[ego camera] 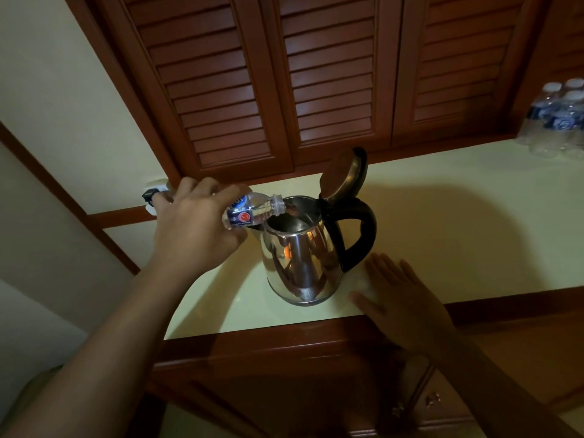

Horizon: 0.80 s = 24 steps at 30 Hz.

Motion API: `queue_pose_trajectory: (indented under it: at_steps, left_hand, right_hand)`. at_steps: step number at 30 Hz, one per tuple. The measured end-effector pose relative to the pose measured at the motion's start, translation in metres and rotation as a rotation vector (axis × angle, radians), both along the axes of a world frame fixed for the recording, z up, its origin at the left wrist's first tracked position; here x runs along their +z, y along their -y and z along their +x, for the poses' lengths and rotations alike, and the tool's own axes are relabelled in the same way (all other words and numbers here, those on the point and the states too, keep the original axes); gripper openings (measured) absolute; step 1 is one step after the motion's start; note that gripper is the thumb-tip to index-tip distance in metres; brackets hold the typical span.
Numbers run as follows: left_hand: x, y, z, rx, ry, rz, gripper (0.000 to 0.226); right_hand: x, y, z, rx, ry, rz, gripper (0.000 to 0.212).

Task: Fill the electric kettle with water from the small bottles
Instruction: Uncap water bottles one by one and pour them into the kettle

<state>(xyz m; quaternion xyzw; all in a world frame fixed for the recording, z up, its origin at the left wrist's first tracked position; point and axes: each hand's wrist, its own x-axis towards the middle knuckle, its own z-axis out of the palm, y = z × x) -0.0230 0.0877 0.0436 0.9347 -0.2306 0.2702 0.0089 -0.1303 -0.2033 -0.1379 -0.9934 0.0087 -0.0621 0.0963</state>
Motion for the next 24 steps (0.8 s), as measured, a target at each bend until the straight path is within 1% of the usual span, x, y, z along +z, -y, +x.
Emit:
queue_pose_trajectory:
  at_steps: [6, 8, 12, 15, 18, 21, 24]
  left_hand:
    - [0.003, 0.01, 0.002, -0.004, 0.069, 0.022, 0.06]
    - [0.003, 0.012, 0.003, -0.003, 0.079, 0.035, 0.061]
    - [0.004, 0.014, 0.002, 0.006, 0.094, 0.058, 0.061]
    - [0.003, 0.015, 0.002, 0.005, 0.114, 0.07, 0.063]
    - [0.002, 0.015, 0.002, -0.001, 0.142, 0.083, 0.062]
    - [0.003, 0.016, 0.003, -0.006, 0.166, 0.105, 0.061]
    - [0.005, 0.018, 0.003, -0.006, 0.18, 0.129, 0.064]
  right_hand:
    - [0.001, 0.001, 0.0, 0.018, 0.016, 0.01, 0.096]
    - [0.0, 0.002, -0.001, 0.02, 0.035, 0.013, 0.09]
    - [0.002, 0.0, -0.003, 0.046, 0.048, 0.025, 0.072]
    - [0.005, 0.001, -0.005, 0.061, 0.054, 0.028, 0.066]
    - [0.003, 0.003, -0.006, 0.076, 0.075, 0.078, 0.061]
    - [0.001, 0.004, -0.006, 0.089, 0.088, 0.105, 0.058]
    - [0.002, 0.004, -0.005, 0.083, 0.097, 0.126, 0.061]
